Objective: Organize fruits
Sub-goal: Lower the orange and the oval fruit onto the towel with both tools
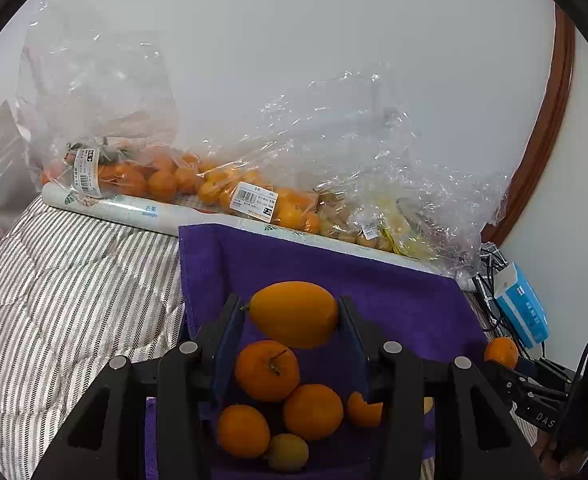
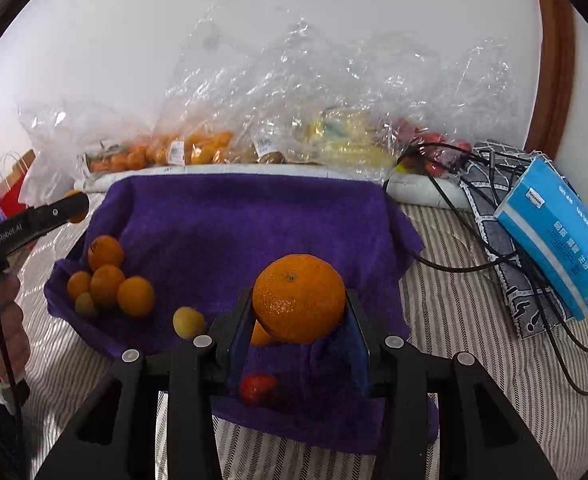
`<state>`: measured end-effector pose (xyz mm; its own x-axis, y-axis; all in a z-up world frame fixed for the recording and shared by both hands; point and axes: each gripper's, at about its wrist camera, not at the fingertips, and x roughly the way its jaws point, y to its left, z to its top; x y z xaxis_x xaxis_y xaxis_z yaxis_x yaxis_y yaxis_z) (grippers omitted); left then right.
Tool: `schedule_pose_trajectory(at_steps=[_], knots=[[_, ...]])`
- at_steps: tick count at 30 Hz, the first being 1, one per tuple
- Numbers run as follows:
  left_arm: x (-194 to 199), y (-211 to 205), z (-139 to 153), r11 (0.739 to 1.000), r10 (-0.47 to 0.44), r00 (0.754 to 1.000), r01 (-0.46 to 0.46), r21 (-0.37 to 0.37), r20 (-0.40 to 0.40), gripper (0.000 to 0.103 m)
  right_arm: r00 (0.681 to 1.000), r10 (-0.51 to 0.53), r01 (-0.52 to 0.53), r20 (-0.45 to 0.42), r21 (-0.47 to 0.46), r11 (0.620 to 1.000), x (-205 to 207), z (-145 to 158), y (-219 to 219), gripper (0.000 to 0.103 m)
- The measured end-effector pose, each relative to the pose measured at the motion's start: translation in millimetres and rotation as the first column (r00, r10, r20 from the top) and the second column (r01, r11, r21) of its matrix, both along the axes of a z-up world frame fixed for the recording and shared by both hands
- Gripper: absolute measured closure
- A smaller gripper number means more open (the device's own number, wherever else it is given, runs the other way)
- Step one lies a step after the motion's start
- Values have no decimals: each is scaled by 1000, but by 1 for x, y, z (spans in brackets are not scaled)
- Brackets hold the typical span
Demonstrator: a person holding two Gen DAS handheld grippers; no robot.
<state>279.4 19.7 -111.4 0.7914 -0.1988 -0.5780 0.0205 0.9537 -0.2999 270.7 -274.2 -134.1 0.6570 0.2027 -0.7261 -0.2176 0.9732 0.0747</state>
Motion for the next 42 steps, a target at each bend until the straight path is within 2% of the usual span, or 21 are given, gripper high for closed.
schedule_pose_trajectory(at_steps=[11, 20, 26, 38, 42], knots=[[-2, -9, -2, 999, -39, 999, 39, 15, -2, 58, 998, 38, -41, -53, -56, 998, 2, -11, 11, 60], [-2, -22, -6, 993, -116, 993, 116, 8, -20, 58, 996, 47, -53, -78, -73, 996, 4, -17, 16, 60], [-3, -35, -10, 985, -174, 984, 174, 4, -33, 58, 995, 36, -44, -91, -79, 996, 6, -20, 16, 60], [-7, -53, -23, 952, -299, 951, 293, -86, -74, 58, 995, 40, -47, -86, -81, 996, 8, -19, 17, 60], [-8, -60, -25, 948, -316, 946, 310, -75, -80, 58, 995, 39, -45, -88, -72, 996, 7, -19, 16, 60]])
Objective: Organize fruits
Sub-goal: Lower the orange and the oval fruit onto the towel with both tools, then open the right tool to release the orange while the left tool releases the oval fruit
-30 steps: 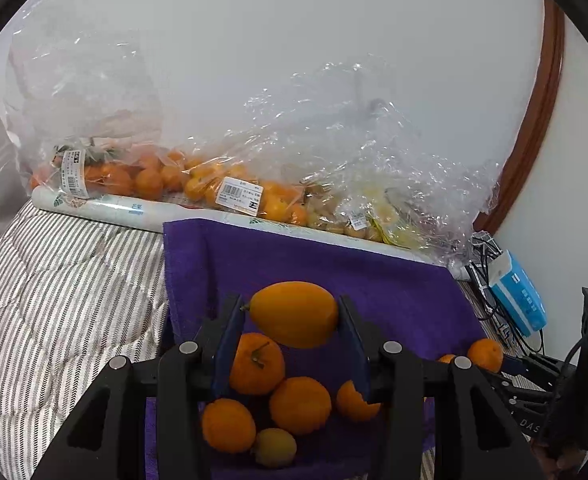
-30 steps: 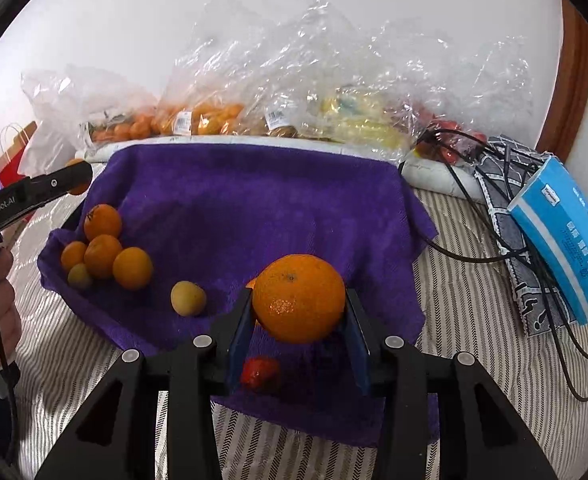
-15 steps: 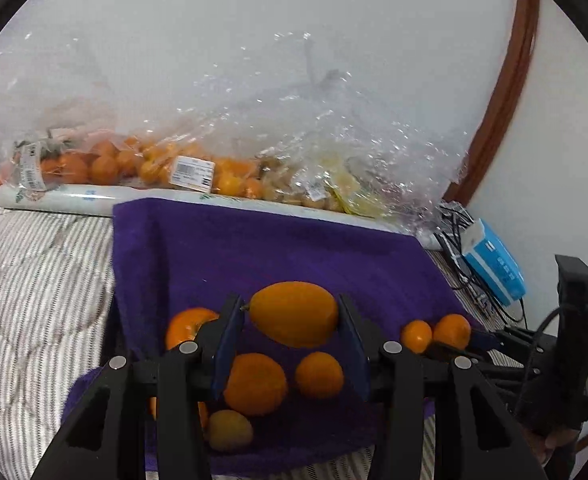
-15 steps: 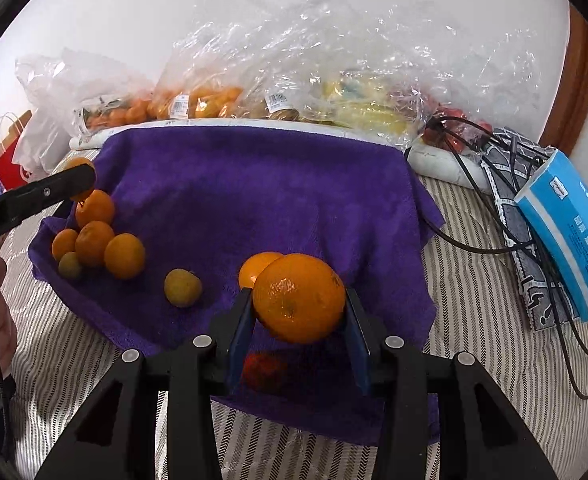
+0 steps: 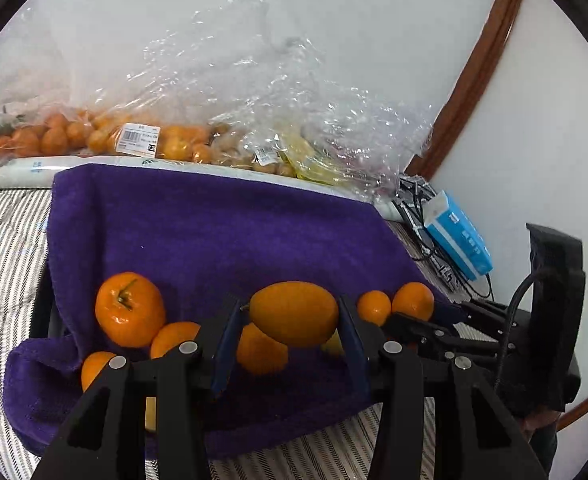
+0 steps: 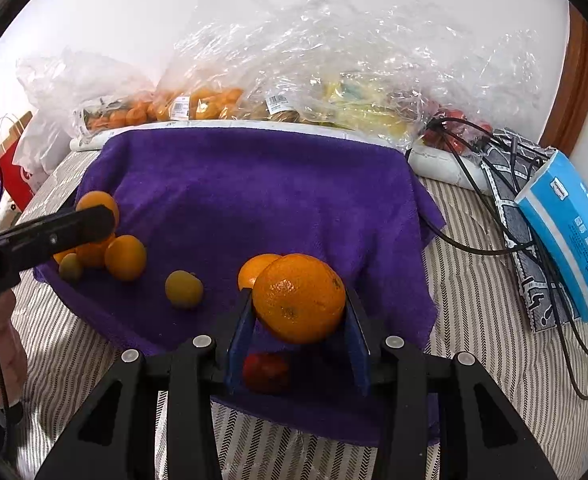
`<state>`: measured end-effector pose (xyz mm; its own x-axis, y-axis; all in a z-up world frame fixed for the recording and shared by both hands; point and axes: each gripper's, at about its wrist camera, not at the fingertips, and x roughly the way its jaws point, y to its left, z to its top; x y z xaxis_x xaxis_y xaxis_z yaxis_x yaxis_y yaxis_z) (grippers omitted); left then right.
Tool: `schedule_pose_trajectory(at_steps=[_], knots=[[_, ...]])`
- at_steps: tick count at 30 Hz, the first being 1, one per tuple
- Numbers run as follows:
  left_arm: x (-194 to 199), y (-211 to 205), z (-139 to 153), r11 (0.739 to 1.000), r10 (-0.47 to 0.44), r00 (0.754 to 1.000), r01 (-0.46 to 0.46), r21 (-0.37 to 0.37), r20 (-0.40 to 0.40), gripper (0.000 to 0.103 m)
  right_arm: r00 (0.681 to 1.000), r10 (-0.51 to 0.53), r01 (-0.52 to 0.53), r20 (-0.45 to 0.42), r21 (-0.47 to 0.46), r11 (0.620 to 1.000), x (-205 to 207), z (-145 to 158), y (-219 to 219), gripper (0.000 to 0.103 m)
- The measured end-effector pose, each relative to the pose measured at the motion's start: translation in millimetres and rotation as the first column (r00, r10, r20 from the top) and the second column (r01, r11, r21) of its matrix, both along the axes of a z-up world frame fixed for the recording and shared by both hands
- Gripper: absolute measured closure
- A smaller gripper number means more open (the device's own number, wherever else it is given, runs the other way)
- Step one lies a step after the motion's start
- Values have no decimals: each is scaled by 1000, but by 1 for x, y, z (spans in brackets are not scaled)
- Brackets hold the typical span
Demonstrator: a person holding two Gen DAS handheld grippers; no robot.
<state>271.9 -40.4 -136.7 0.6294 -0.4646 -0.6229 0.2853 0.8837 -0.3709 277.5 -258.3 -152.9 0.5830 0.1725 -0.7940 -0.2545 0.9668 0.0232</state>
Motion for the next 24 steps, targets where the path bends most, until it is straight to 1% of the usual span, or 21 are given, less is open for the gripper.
schedule_pose_trajectory(at_steps=[4, 11, 18, 21, 24], knots=[[1, -5, -4, 1000, -5, 1000, 5, 18, -7, 58, 1000, 9, -9, 10, -8, 1000, -2, 1, 2, 60], [4, -3, -9, 1000, 9, 1000, -9, 22, -19, 58, 998, 12, -12, 56, -1, 1000, -8, 9, 0, 60], [3, -5, -9, 999, 22, 1000, -22, 39, -8, 57, 998, 13, -13, 55, -6, 1000, -8, 9, 1, 60], [4, -3, -10, 1000, 21, 1000, -21, 14, -12, 57, 998, 15, -15, 57, -11, 1000, -8, 8, 2, 60], [4, -1, -10, 999, 35, 999, -35, 5, -11, 57, 998, 11, -11, 60, -7, 1000, -8, 9, 0, 60]])
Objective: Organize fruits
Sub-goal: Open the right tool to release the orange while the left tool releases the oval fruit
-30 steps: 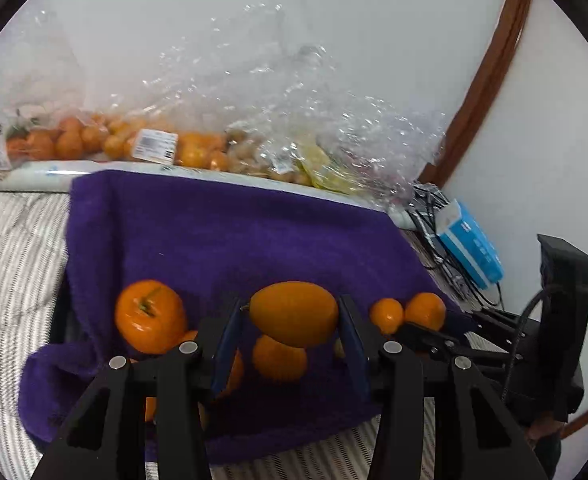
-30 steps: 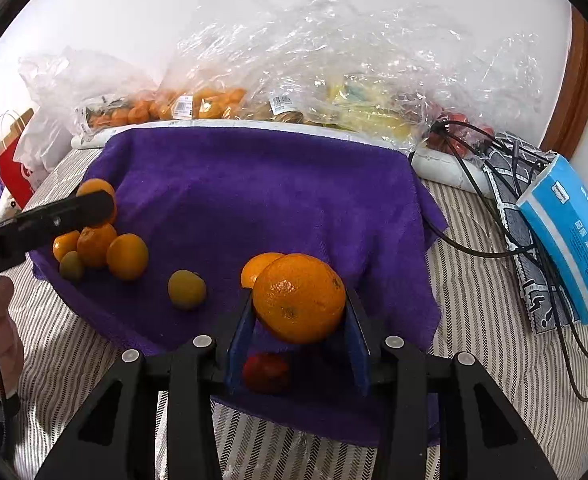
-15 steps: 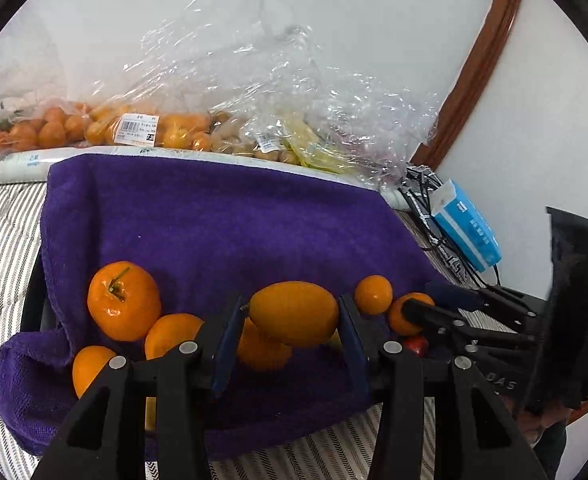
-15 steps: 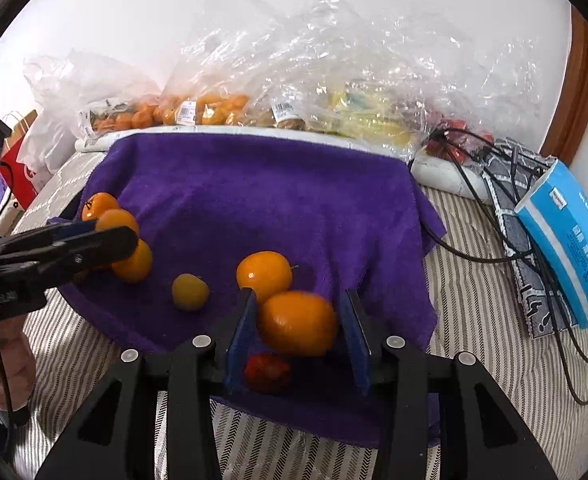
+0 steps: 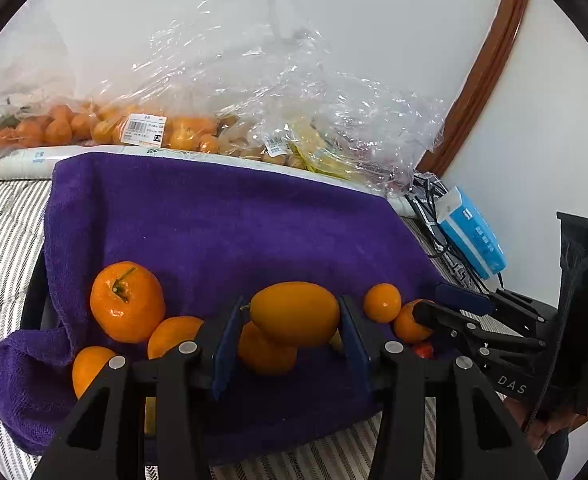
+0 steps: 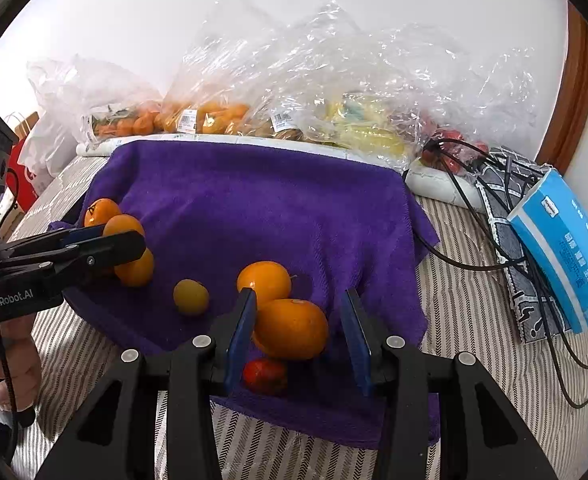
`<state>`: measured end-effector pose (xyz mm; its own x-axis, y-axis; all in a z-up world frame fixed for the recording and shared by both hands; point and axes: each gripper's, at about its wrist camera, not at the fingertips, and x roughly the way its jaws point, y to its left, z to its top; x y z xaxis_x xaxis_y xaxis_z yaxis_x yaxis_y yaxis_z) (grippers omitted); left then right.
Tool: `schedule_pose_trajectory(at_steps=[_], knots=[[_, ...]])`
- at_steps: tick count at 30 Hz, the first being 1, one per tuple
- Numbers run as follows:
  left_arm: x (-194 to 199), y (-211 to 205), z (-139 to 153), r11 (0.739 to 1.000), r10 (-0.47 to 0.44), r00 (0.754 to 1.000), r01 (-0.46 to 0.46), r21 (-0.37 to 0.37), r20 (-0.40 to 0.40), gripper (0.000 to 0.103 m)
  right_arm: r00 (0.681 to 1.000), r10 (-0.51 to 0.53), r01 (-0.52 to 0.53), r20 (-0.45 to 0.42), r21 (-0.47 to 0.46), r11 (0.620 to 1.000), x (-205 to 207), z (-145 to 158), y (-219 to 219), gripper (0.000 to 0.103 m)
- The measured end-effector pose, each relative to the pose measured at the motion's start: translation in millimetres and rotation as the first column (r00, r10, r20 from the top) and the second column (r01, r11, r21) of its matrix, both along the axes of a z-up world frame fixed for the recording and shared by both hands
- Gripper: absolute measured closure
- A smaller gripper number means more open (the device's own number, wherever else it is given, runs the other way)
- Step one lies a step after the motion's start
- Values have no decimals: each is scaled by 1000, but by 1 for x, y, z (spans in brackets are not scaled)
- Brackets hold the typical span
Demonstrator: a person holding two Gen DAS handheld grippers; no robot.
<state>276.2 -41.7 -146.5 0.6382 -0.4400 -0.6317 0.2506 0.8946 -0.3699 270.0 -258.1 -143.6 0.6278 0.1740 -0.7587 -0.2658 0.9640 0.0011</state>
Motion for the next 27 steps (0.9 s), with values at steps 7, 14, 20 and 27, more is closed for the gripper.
schedule_pose_trajectory(at_steps=[7, 14, 20, 27], knots=[[-3, 3, 3, 999, 32, 999, -32, -17, 25, 51, 1000, -6, 6, 6, 5, 1000, 0, 0, -2, 60], [-5, 7, 9, 998, 55, 998, -54, -28, 44, 43, 1000, -8, 8, 9, 2, 1000, 0, 0, -2, 59], [-7, 7, 11, 998, 62, 996, -61, -23, 60, 37, 1000, -20, 20, 8, 15, 1000, 1, 0, -5, 58], [-10, 6, 15, 997, 75, 994, -75, -3, 82, 36, 1000, -20, 20, 15, 11, 1000, 1, 0, -5, 58]])
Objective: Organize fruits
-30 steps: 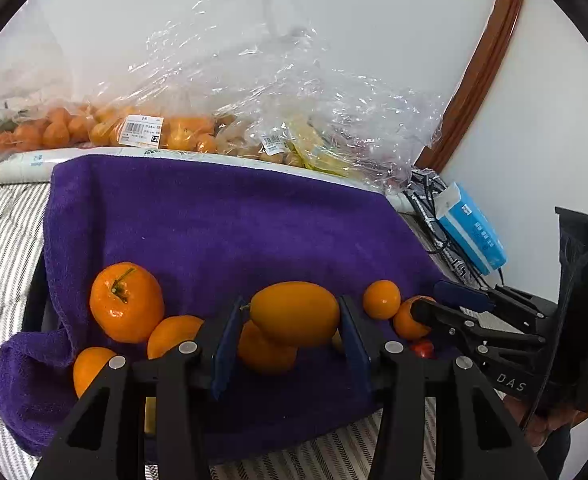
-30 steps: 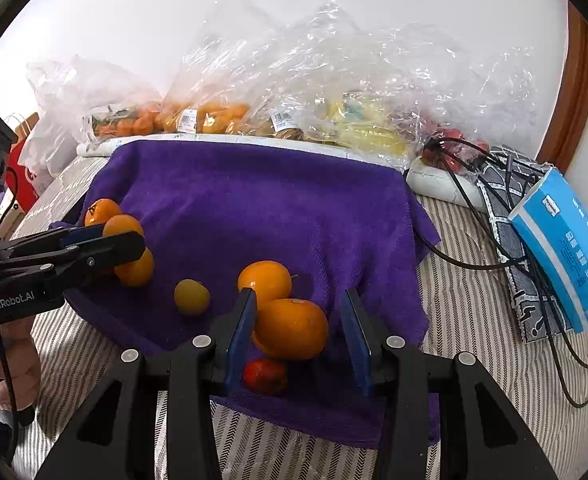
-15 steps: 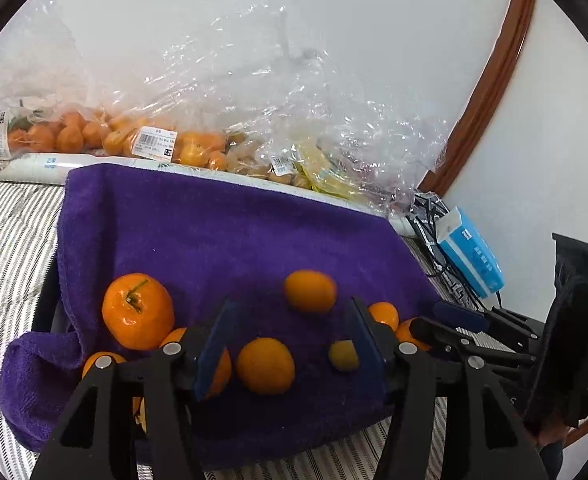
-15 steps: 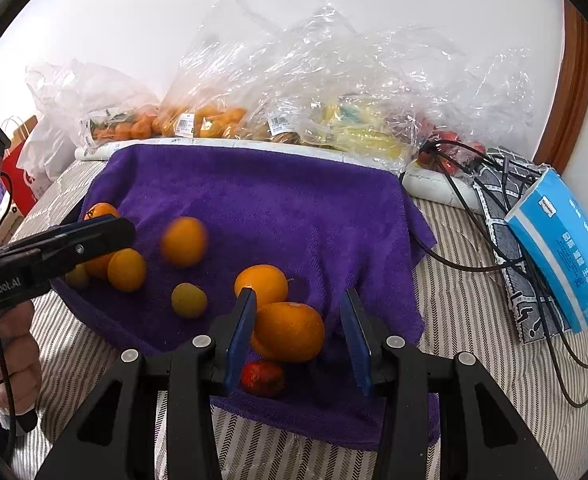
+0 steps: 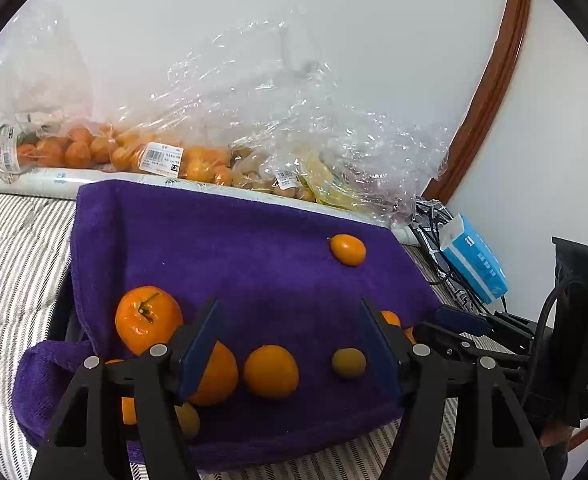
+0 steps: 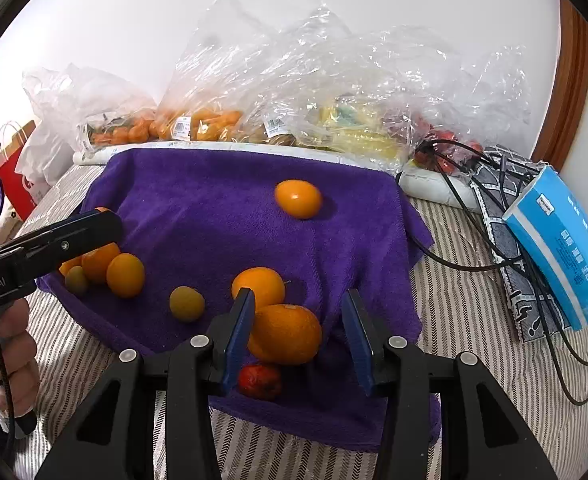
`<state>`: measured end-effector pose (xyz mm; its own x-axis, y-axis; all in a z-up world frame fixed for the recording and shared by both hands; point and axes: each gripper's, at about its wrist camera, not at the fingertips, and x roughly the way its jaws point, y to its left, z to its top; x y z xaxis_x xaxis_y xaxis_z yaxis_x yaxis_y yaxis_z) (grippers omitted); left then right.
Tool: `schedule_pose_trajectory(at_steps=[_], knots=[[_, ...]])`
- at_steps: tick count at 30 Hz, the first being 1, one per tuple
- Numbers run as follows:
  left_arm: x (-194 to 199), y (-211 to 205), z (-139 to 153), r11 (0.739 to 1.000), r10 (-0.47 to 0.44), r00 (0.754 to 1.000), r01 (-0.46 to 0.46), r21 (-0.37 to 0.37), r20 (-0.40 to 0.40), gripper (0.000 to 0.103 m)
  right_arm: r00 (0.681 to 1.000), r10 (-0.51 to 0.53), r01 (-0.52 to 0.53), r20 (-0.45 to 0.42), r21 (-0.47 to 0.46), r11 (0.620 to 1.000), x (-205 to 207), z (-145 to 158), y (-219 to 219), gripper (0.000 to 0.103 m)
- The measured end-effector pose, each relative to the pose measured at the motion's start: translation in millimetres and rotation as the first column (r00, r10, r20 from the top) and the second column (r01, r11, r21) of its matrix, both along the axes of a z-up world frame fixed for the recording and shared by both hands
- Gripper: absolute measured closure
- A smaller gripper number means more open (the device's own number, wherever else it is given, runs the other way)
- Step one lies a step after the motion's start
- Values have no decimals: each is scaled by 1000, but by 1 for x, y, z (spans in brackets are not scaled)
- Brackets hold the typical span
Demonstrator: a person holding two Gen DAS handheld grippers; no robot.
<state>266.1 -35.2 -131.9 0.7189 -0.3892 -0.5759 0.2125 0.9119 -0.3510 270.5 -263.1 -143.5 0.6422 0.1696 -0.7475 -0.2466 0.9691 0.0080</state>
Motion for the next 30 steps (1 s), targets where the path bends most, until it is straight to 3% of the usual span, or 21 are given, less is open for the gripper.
schedule_pose_trajectory(at_steps=[4, 9, 15, 24, 30], knots=[[-1, -1, 4, 1000, 19, 1000, -19, 22, 9, 36, 1000, -5, 5, 4, 11, 1000, 0, 1, 0, 58], [-4, -7, 17, 990, 58, 998, -62, 124, 32, 36, 1000, 13, -14, 23, 29, 999, -3, 7, 4, 58], [-19, -4, 46, 981, 102, 994, -107, 164, 38, 33, 998, -32, 28, 52, 74, 997, -17, 32, 3, 48], [-80, 12, 83, 968, 163, 986, -167, 188, 38, 27, 987, -143, 134, 72, 124, 983, -78, 77, 3, 39], [-128, 14, 104, 953, 200, 975, -216, 214, 91, 23, 982, -156, 145, 107, 104, 984, -132, 101, 10, 33]])
